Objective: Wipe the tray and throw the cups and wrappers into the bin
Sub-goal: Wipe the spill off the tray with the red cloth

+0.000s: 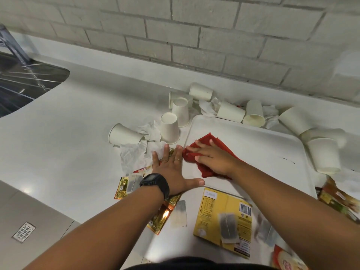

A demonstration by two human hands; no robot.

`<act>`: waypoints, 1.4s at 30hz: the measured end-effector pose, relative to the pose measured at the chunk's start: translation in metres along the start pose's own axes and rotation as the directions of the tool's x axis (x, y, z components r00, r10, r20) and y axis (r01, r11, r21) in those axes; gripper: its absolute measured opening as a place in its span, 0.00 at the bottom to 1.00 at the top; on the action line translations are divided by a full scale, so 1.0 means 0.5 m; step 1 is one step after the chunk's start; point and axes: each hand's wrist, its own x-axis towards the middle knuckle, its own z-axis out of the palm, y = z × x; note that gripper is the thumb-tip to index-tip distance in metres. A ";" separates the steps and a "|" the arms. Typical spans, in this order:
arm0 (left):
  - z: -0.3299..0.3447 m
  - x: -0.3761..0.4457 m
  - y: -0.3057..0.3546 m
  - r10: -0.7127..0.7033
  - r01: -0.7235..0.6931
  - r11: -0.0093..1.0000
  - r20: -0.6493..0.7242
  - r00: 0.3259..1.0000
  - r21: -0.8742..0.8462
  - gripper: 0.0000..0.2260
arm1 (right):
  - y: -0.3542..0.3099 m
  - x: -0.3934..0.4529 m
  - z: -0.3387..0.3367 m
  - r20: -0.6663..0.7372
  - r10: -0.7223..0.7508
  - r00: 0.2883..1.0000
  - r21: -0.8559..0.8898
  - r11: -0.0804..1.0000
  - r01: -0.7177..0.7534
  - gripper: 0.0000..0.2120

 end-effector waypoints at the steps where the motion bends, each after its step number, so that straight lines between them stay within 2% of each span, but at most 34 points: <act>1: -0.001 -0.002 0.000 0.001 -0.001 1.000 0.003 1.000 -0.002 0.57 | -0.005 -0.006 -0.010 -0.024 0.057 0.998 0.126 0.991 -0.053 0.20; 3: -0.003 -0.004 0.001 0.001 -0.001 1.000 0.002 1.000 -0.007 0.57 | -0.011 -0.012 -0.025 -0.116 0.153 0.981 0.440 0.894 -0.087 0.14; 5: -0.004 -0.006 0.001 -0.001 0.001 1.000 0.000 1.000 -0.010 0.57 | -0.026 -0.021 -0.029 -0.167 0.172 0.971 0.590 0.806 -0.041 0.09; 7: -0.002 -0.004 0.001 0.000 0.000 1.000 0.000 1.000 -0.011 0.58 | -0.032 -0.023 -0.021 -0.134 0.104 0.986 0.505 0.863 -0.023 0.12; 10: 0.002 -0.001 -0.001 0.004 -0.004 1.000 -0.007 1.000 0.006 0.58 | -0.046 -0.016 0.008 -0.049 0.019 0.999 0.173 0.985 -0.010 0.21; 12: 0.003 0.000 -0.001 0.004 -0.004 1.000 -0.007 1.000 0.013 0.58 | -0.054 -0.010 0.029 -0.079 -0.060 0.995 -0.020 0.998 0.059 0.22; 14: 0.004 0.000 -0.001 0.003 -0.003 1.000 -0.001 1.000 0.020 0.58 | -0.046 -0.009 0.045 -0.085 -0.118 0.989 -0.141 0.984 0.105 0.22; 17: 0.006 0.002 -0.003 0.005 -0.005 1.000 0.000 1.000 0.021 0.58 | -0.029 -0.017 0.041 -0.021 -0.180 0.983 -0.191 0.966 0.173 0.20; 23: 0.000 -0.001 -0.001 -0.007 0.007 1.000 -0.003 1.000 0.020 0.58 | 0.034 -0.049 0.009 0.066 -0.261 0.963 -0.128 0.955 0.267 0.15; 26: -0.004 -0.007 0.000 0.000 0.000 1.000 -0.009 1.000 0.015 0.57 | 0.075 -0.069 -0.024 0.060 -0.210 0.976 -0.058 0.975 0.213 0.13; 30: -0.004 -0.008 -0.002 -0.001 0.001 1.000 -0.005 1.000 0.008 0.57 | 0.104 -0.077 -0.042 -0.151 -0.048 0.987 0.038 0.998 0.055 0.15; 33: -0.008 -0.007 -0.001 0.008 -0.008 1.000 0.017 1.000 0.017 0.56 | 0.080 -0.074 -0.035 -0.318 0.031 0.948 0.131 0.991 0.012 0.18; 36: -0.011 -0.005 -0.004 0.026 -0.028 0.999 0.047 0.999 0.029 0.54 | 0.059 -0.080 -0.029 -0.472 0.012 0.881 0.021 1.000 -0.002 0.20; 39: -0.039 0.006 -0.005 0.059 -0.061 0.996 0.034 0.998 0.060 0.46 | 0.066 -0.084 -0.030 -0.428 0.128 0.894 -0.068 0.983 -0.173 0.21; 42: -0.071 0.029 -0.009 0.141 -0.144 0.989 -0.113 0.984 -0.025 0.29 | 0.083 -0.079 -0.026 -0.362 0.262 0.894 -0.041 0.954 -0.297 0.24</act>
